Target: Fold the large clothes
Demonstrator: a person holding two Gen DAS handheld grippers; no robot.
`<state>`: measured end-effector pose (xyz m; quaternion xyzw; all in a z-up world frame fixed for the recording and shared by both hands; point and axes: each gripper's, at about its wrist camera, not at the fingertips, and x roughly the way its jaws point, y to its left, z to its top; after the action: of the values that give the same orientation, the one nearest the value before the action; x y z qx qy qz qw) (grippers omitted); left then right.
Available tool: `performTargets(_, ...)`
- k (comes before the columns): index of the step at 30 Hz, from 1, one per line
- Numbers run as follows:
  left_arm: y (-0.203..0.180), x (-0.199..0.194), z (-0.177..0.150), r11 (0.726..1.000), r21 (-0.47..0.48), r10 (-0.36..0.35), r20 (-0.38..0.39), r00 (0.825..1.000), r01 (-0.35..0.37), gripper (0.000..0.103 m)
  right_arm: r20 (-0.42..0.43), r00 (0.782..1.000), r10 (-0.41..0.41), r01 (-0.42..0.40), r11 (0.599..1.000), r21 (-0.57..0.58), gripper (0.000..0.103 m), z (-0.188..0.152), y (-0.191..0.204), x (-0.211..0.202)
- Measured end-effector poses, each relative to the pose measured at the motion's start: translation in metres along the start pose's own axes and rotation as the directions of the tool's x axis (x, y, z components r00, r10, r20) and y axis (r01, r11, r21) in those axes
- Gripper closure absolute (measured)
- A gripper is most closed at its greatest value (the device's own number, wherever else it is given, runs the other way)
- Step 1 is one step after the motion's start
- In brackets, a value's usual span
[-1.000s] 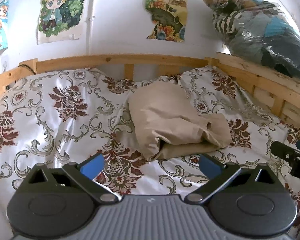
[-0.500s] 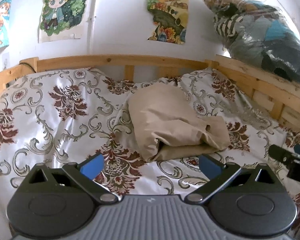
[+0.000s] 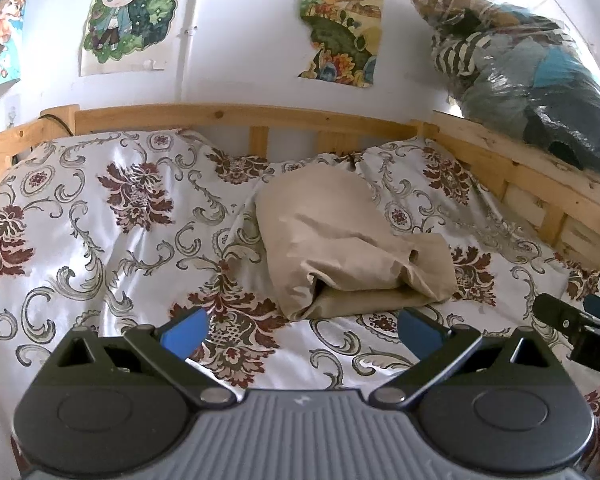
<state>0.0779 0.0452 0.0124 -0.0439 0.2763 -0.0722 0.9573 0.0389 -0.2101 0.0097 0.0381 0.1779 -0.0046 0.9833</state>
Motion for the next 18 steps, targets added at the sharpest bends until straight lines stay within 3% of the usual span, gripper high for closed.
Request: performTargets(18, 0.0014, -0.0016, -0.0002, 1.000, 0.001, 0.010, 0.006, 1.000, -0.010, 0.001, -0.002, 1.000, -0.007, 0.007, 1.000, 0.003, 0.001, -0.0005, -0.0012, 0.0031)
